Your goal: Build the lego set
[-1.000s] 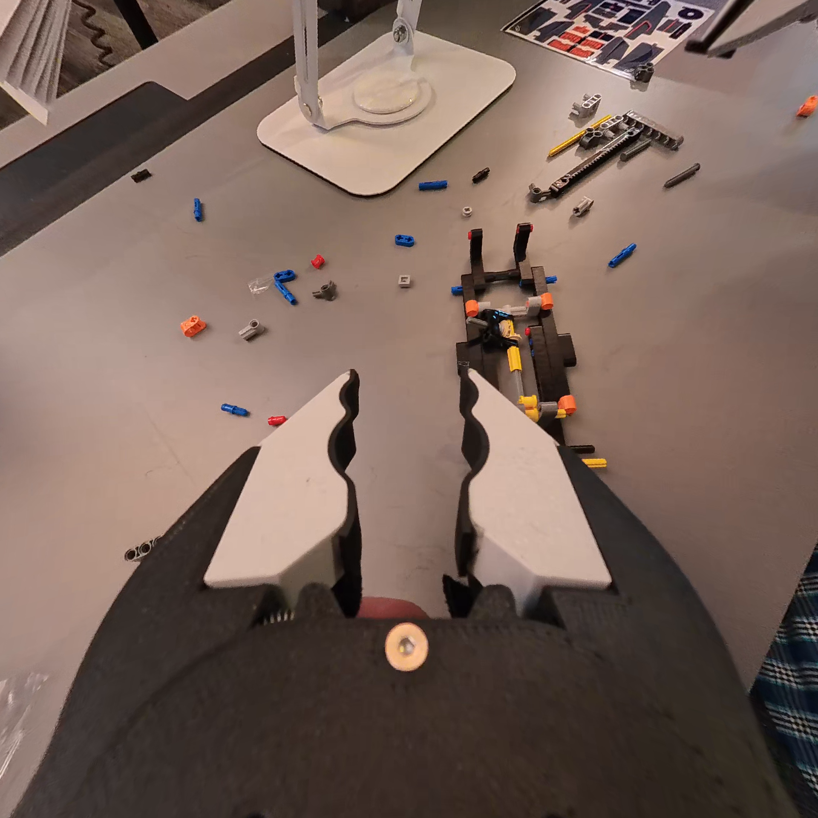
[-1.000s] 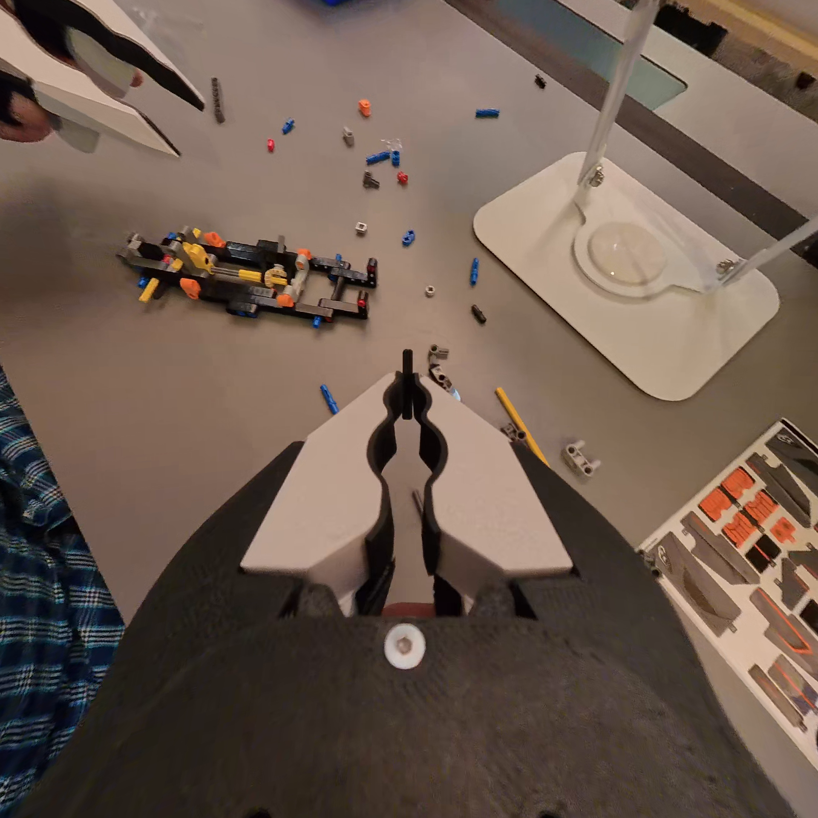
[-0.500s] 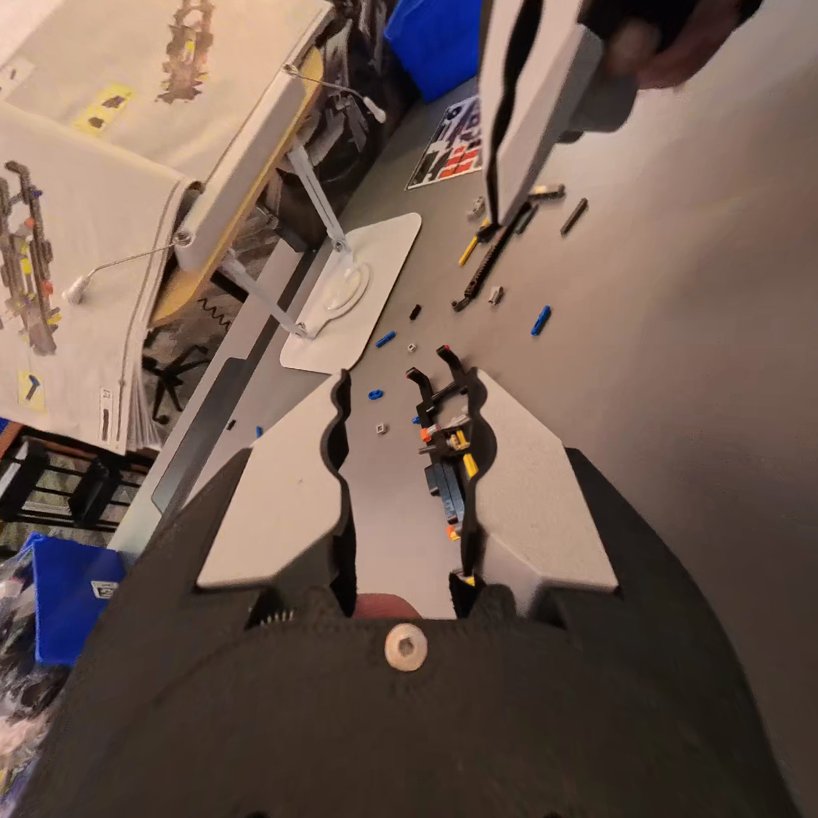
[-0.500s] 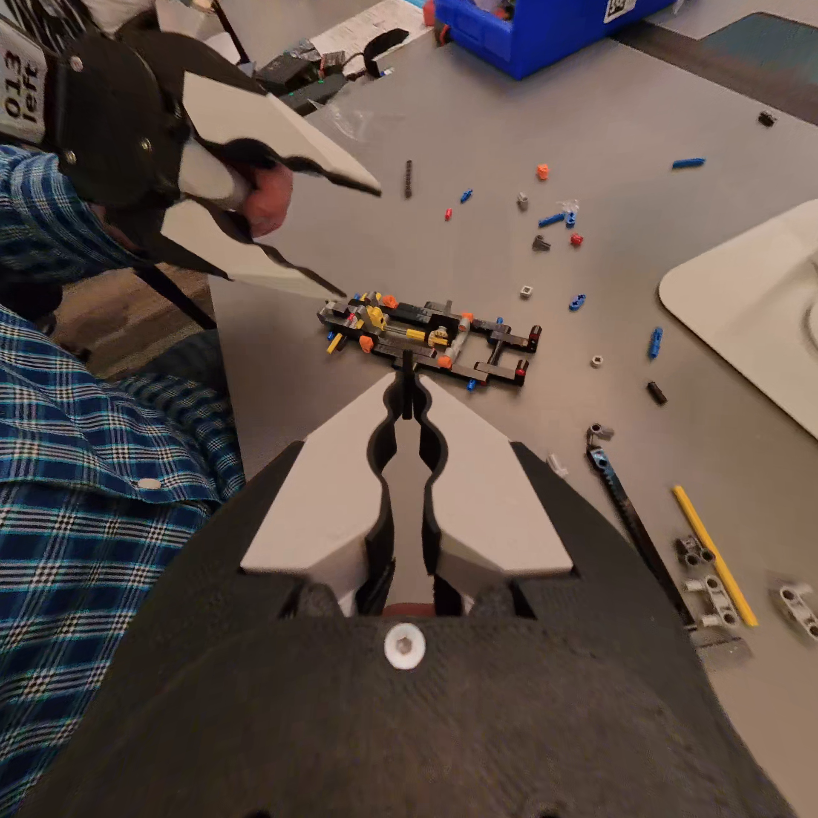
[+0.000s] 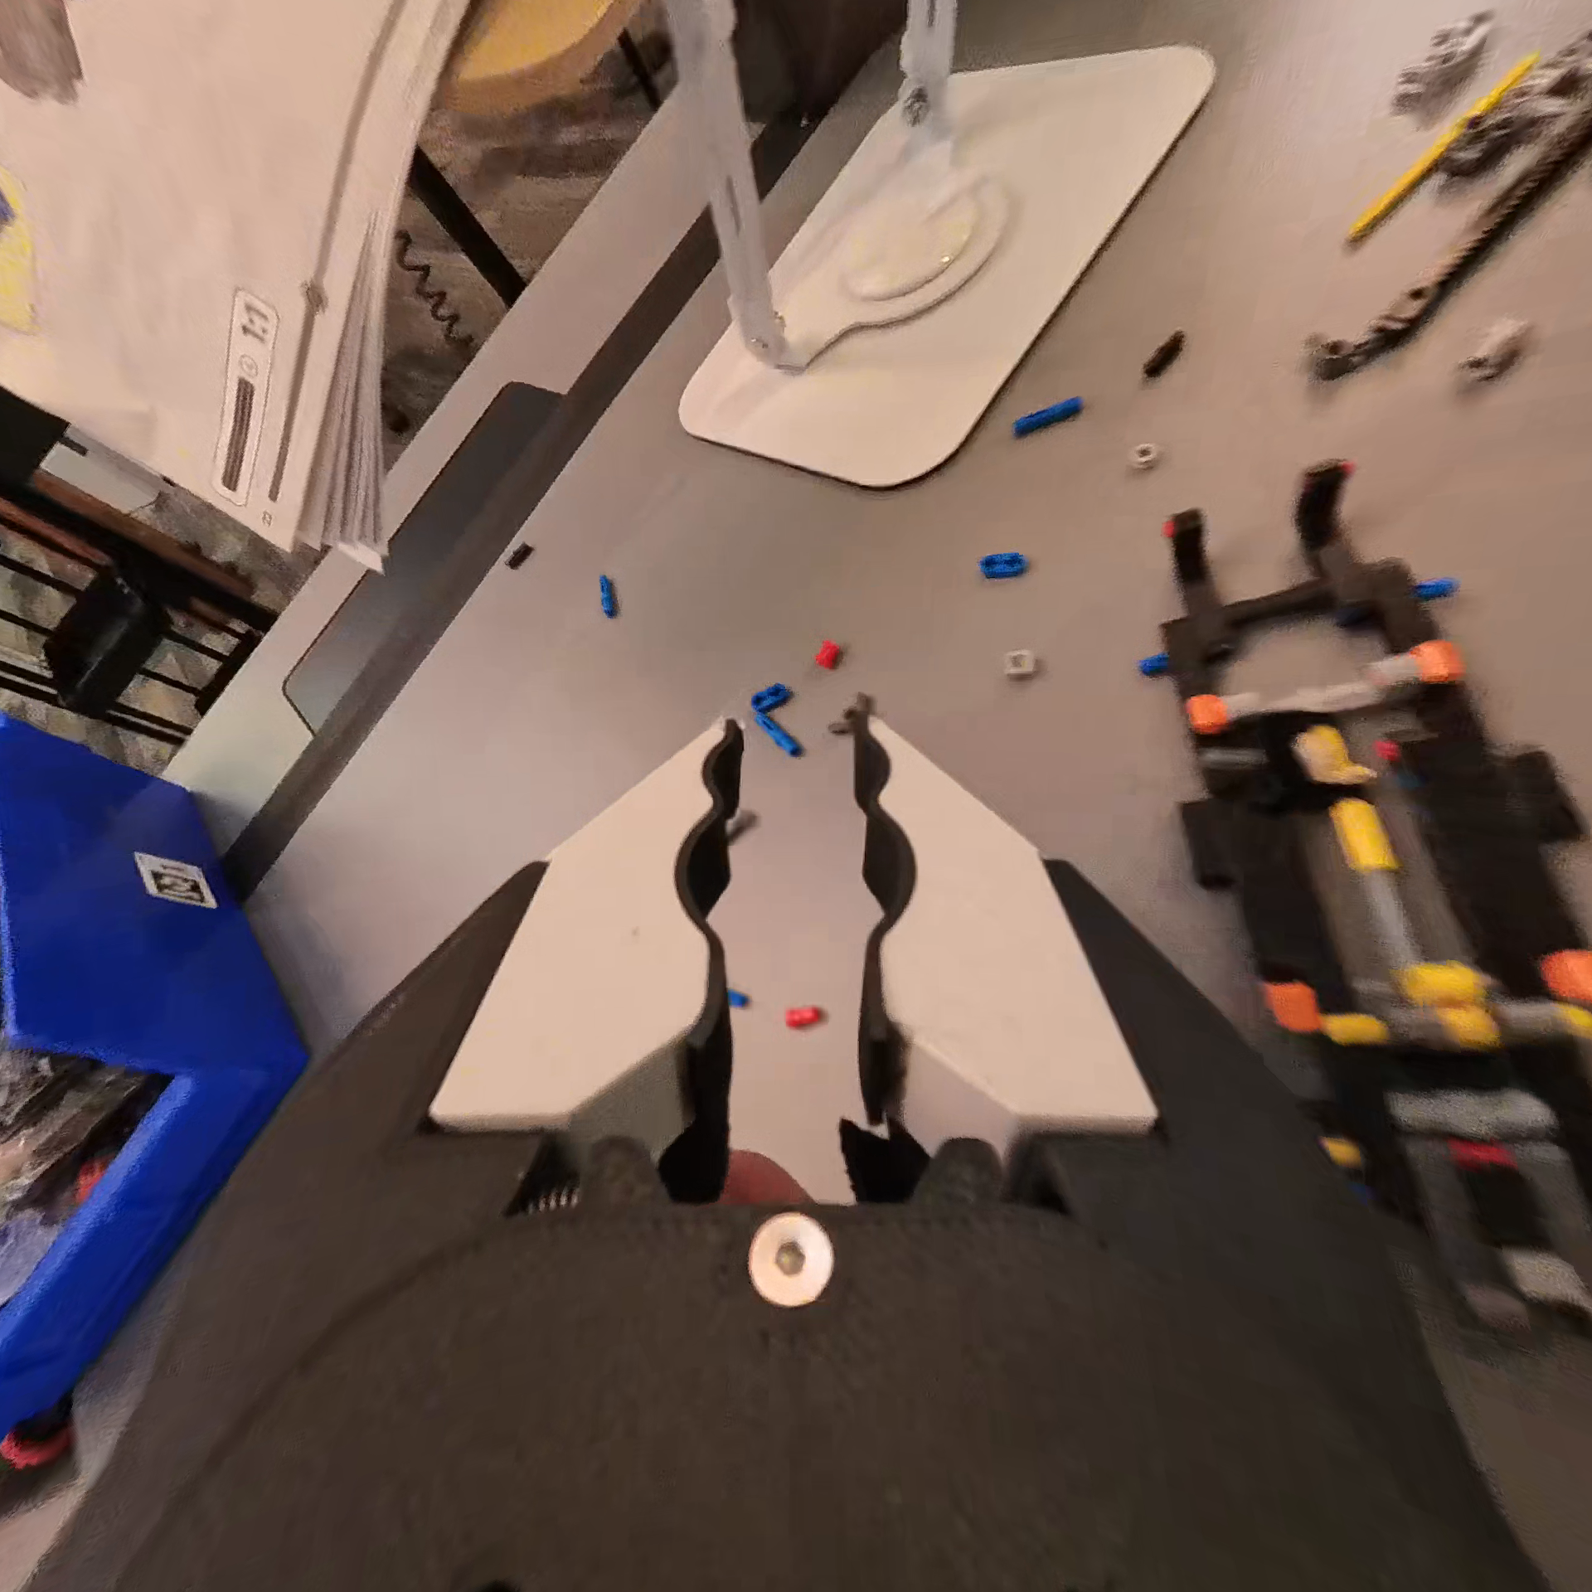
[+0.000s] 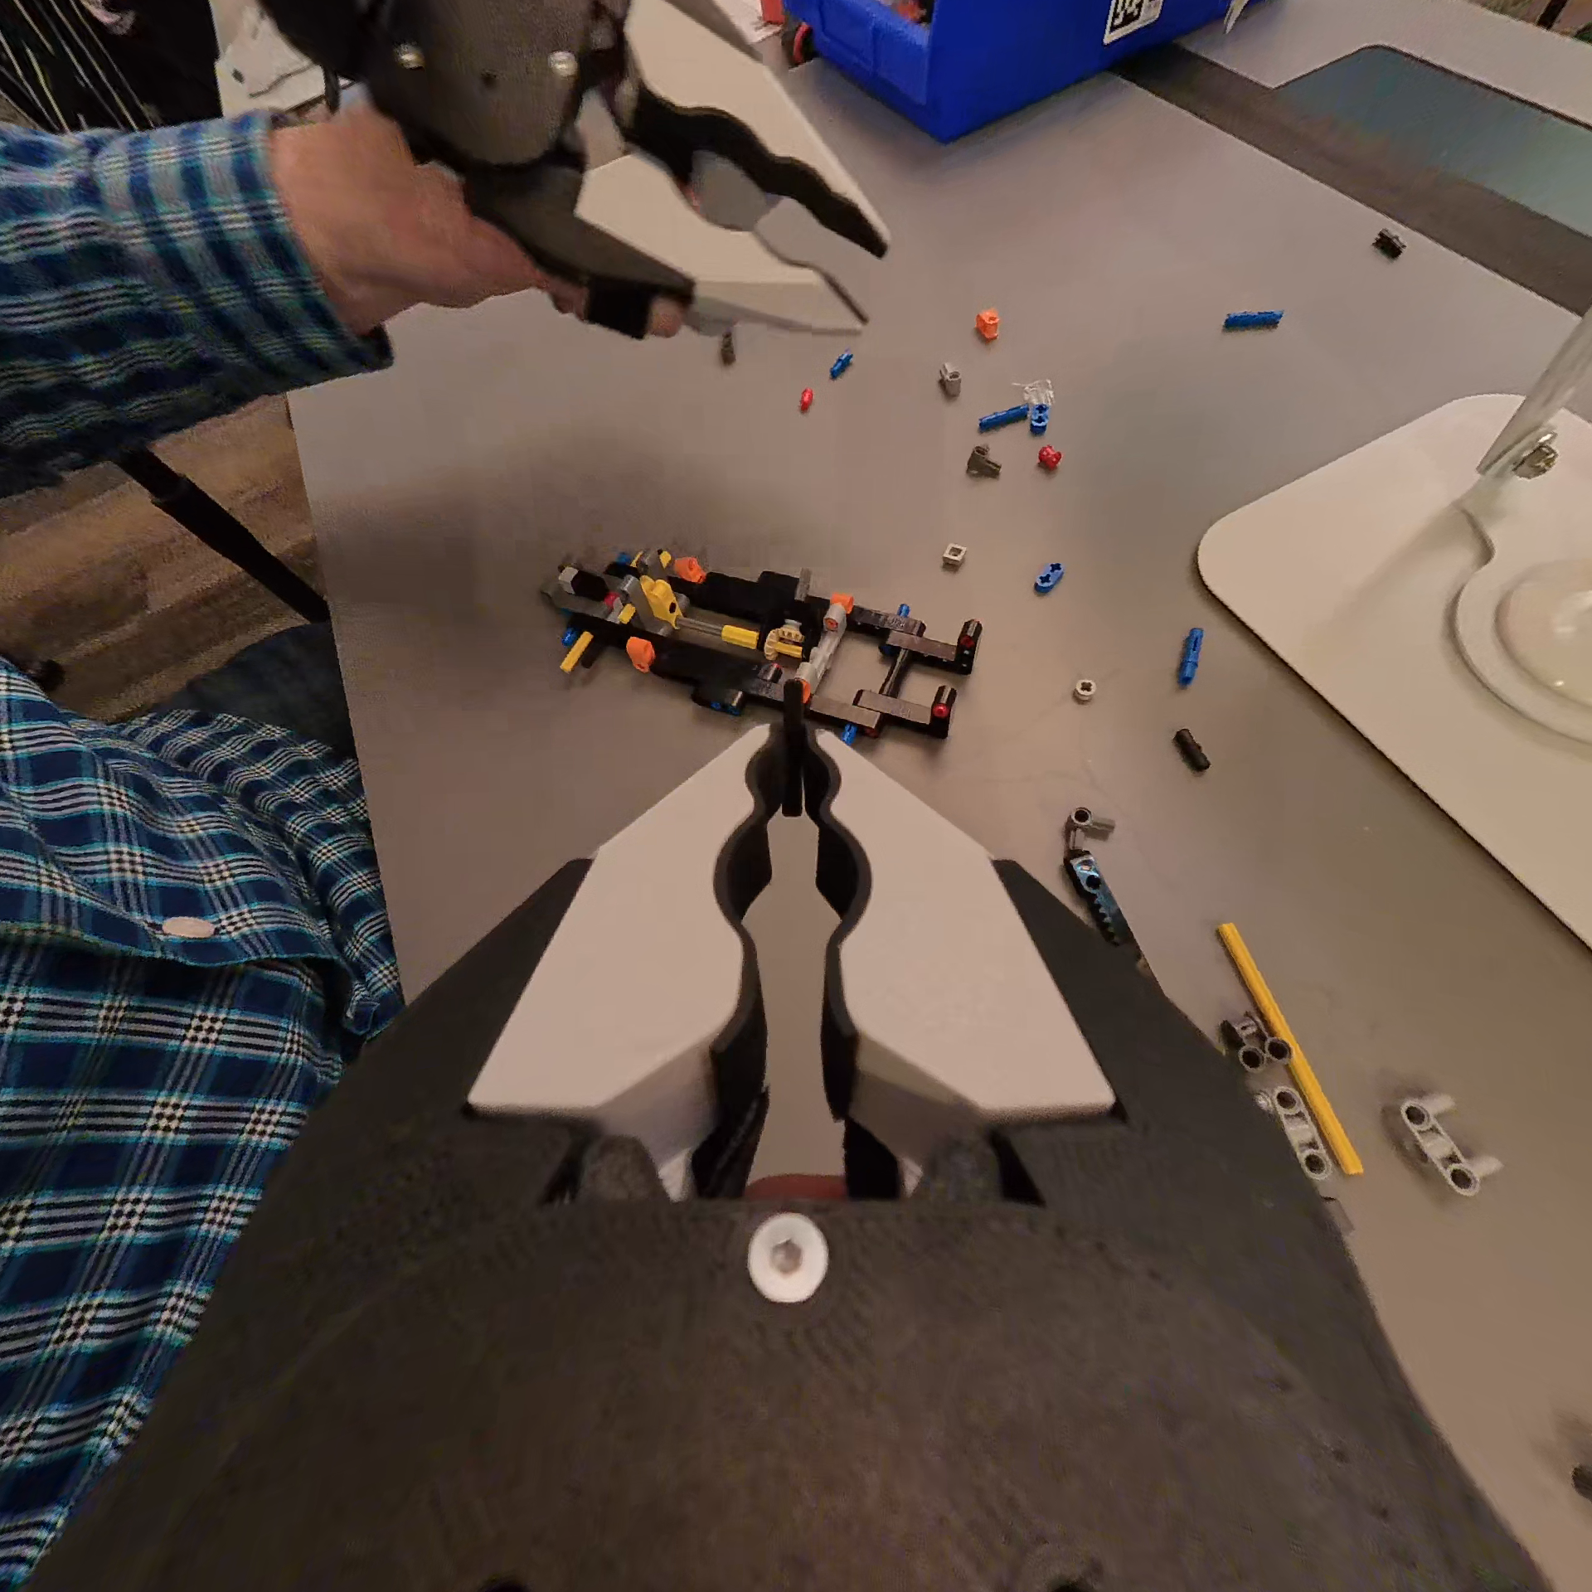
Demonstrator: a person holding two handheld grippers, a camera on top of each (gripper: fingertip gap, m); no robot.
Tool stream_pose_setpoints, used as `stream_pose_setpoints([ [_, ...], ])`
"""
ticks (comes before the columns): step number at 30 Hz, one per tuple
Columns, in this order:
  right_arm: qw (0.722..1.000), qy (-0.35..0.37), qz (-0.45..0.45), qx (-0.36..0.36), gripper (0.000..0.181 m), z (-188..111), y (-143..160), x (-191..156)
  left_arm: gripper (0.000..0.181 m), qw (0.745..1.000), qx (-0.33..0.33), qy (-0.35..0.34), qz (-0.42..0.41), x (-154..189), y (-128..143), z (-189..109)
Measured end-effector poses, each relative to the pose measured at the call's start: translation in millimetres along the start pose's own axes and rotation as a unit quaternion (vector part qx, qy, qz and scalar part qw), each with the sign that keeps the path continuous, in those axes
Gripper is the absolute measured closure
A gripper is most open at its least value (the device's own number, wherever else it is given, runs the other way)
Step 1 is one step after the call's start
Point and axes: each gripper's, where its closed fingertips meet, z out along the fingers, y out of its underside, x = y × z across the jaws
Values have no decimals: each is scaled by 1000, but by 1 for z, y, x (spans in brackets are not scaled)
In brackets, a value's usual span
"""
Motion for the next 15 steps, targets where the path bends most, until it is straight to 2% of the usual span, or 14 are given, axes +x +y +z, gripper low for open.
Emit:
stream_pose_setpoints([
  [4,1000,4,2,5,181,-1,2,3,158,999,-43,7,11,-19,13,42],
  [7,1000,5,6,10,181,-2,2,5,156,997,-65,39,-8,-18,22,68],
  [10,1000,5,8,11,181,-3,4,8,155,995,-75,71,-14,-10,27,82],
  [15,1000,5,17,15,181,-3,9,14,156,994,-84,75,-2,-10,29,90],
])
